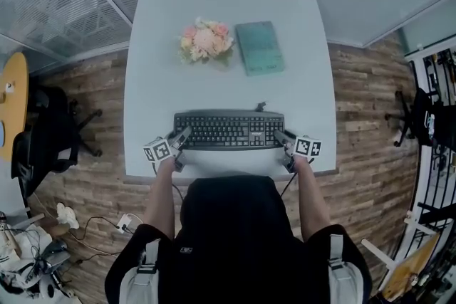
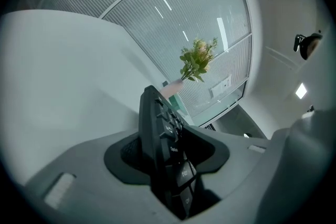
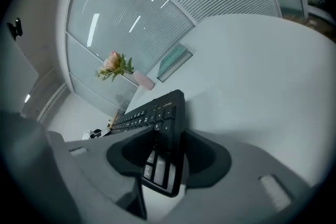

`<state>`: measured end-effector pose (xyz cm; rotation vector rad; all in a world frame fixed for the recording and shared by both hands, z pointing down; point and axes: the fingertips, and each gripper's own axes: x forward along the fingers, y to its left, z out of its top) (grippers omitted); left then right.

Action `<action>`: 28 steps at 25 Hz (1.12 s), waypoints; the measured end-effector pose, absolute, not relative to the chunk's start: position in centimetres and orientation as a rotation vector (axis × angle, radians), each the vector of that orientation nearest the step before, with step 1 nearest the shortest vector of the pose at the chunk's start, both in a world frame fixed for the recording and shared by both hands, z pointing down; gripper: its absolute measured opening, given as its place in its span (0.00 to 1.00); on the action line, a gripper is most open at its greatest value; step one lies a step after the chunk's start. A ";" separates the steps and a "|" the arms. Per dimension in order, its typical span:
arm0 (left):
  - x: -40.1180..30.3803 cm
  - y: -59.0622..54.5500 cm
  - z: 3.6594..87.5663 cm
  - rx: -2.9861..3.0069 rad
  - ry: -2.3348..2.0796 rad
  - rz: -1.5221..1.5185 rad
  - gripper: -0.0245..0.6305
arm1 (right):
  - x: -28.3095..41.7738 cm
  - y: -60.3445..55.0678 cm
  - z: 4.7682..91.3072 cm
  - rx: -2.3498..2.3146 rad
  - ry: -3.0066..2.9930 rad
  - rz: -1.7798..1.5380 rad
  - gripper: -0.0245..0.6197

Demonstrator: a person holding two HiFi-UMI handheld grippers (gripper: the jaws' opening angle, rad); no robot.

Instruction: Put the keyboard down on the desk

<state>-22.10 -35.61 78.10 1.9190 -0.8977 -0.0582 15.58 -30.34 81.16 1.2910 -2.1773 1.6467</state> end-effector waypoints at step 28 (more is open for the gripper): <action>-23.3 -35.3 81.0 1.952 -1.186 0.353 0.47 | 16.2 -31.0 82.5 1.601 -1.887 1.140 0.35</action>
